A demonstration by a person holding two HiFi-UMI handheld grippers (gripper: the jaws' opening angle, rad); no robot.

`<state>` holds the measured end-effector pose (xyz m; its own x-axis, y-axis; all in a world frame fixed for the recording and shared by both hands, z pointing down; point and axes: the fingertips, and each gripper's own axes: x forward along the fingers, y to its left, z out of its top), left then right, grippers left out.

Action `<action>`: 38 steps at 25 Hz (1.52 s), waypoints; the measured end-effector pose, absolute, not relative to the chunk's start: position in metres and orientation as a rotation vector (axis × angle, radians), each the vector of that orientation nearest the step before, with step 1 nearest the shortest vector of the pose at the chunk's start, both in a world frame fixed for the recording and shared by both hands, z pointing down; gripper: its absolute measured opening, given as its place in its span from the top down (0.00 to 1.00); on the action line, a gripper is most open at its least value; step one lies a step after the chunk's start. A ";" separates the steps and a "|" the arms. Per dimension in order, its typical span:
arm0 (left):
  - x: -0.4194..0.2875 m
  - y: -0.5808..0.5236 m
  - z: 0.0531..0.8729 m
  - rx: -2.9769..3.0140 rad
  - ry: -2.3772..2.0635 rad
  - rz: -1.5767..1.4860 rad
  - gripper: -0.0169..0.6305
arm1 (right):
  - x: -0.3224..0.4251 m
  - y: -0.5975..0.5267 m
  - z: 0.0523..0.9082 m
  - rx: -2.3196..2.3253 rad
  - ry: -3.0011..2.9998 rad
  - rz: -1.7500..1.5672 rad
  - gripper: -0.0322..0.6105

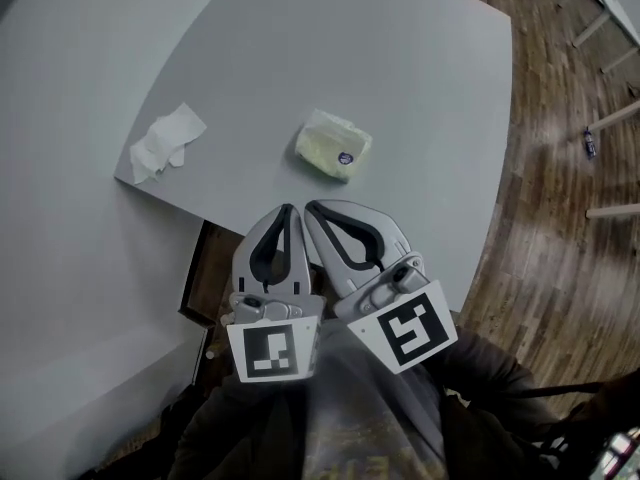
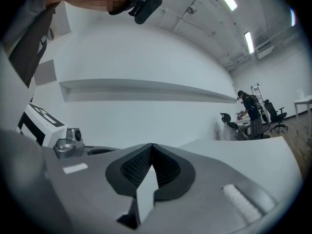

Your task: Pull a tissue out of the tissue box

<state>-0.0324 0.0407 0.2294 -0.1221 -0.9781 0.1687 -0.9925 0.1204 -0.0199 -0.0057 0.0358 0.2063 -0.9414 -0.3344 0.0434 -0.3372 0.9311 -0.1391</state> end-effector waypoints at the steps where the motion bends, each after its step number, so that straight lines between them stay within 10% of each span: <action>1: -0.033 0.032 0.233 2.026 -2.238 0.198 0.98 | -0.008 0.027 0.210 0.562 -3.058 0.232 0.95; 16: -0.038 -0.085 0.330 2.183 -1.756 0.280 0.98 | -0.018 -0.082 0.294 0.957 -2.834 0.403 0.94; 26: -0.032 -0.094 0.369 2.195 -1.631 0.345 0.98 | 0.009 -0.112 0.346 1.062 -2.693 0.384 0.72; 38: -0.036 -0.101 0.399 2.166 -1.559 0.402 0.97 | -0.009 -0.104 0.358 1.020 -2.677 0.307 0.95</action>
<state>-0.0359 -0.1008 0.3995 0.3226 -0.8187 0.4750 -0.9463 -0.2684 0.1801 -0.0095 -0.1040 0.3576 -0.7197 -0.6192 0.3139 -0.6743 0.7312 -0.1037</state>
